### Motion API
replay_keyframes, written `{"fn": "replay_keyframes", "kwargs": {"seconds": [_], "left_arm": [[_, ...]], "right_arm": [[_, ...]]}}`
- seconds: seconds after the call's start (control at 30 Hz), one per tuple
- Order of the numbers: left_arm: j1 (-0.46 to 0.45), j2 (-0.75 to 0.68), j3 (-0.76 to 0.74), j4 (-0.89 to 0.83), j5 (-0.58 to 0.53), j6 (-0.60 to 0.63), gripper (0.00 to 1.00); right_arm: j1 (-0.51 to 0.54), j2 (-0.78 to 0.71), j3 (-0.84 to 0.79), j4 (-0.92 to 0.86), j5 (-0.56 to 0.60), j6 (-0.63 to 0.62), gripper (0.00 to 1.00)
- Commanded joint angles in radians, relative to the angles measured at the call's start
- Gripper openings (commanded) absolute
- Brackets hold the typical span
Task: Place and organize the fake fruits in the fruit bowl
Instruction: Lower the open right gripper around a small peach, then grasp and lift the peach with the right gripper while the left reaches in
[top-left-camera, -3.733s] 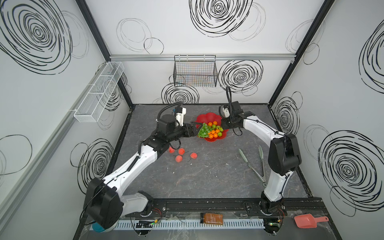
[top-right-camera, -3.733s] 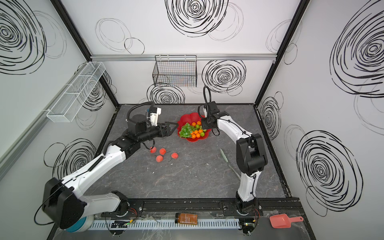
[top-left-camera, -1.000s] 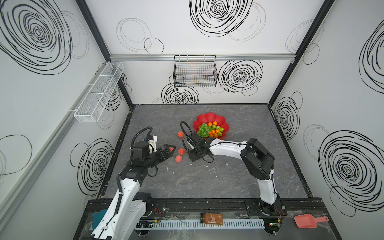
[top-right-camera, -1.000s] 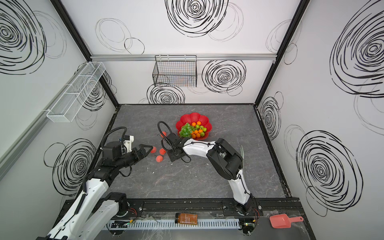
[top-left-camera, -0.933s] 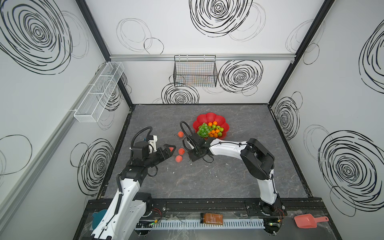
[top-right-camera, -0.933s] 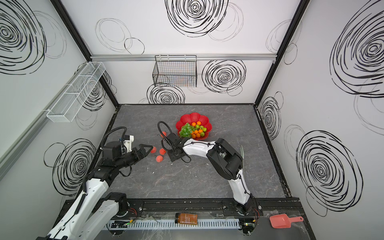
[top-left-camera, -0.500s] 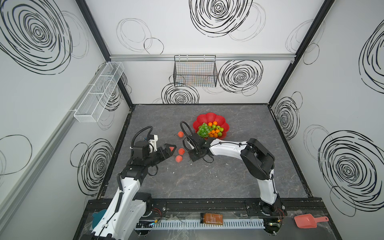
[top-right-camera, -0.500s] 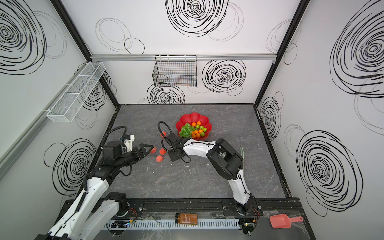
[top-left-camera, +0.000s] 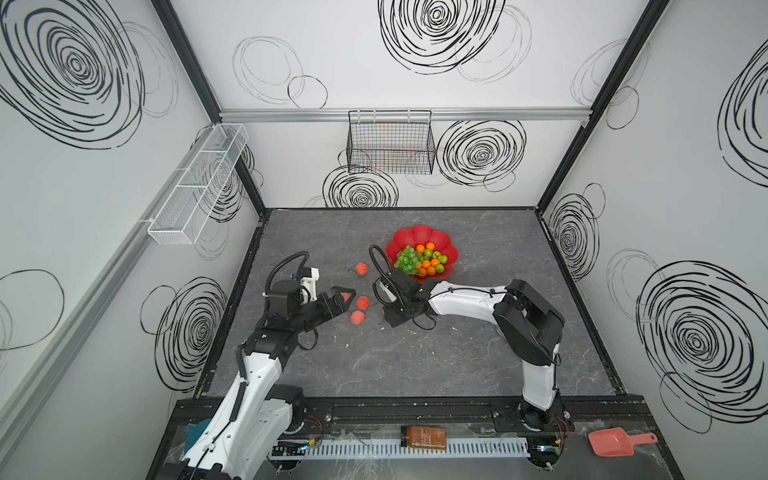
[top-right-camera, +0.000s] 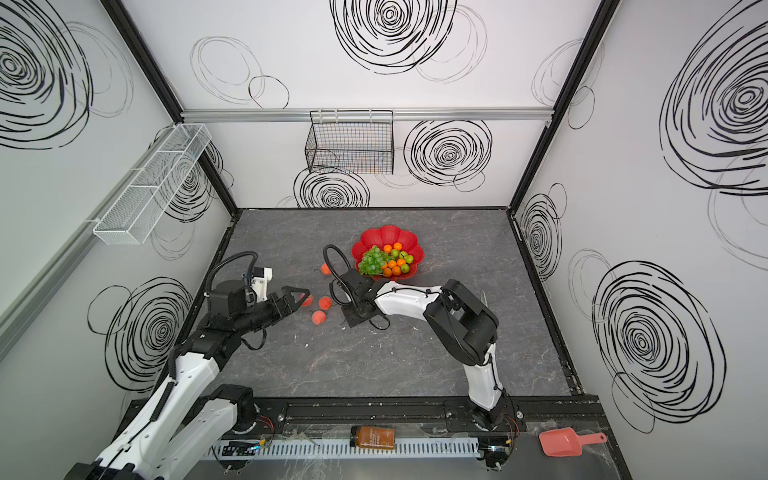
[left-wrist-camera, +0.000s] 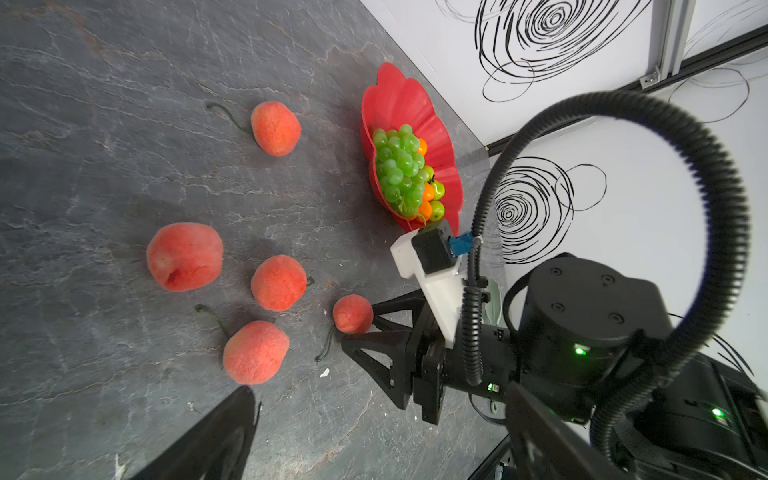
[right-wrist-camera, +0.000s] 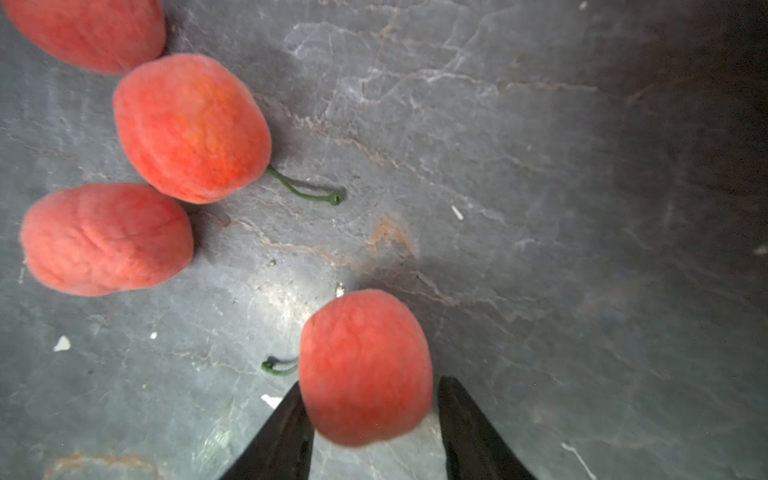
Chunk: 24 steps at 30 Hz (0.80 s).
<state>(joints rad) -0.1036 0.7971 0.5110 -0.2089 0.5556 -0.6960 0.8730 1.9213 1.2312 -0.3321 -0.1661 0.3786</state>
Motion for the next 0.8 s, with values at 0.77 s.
{"fn": "replay_keyframes", "kwargs": {"seconds": [0.77], "left_arm": [[-0.007,0.006,0.000,0.057,-0.002,0.011,0.96]], "right_arm": [[-0.010,0.035,0.097,-0.005,-0.020,-0.003,0.63]]}}
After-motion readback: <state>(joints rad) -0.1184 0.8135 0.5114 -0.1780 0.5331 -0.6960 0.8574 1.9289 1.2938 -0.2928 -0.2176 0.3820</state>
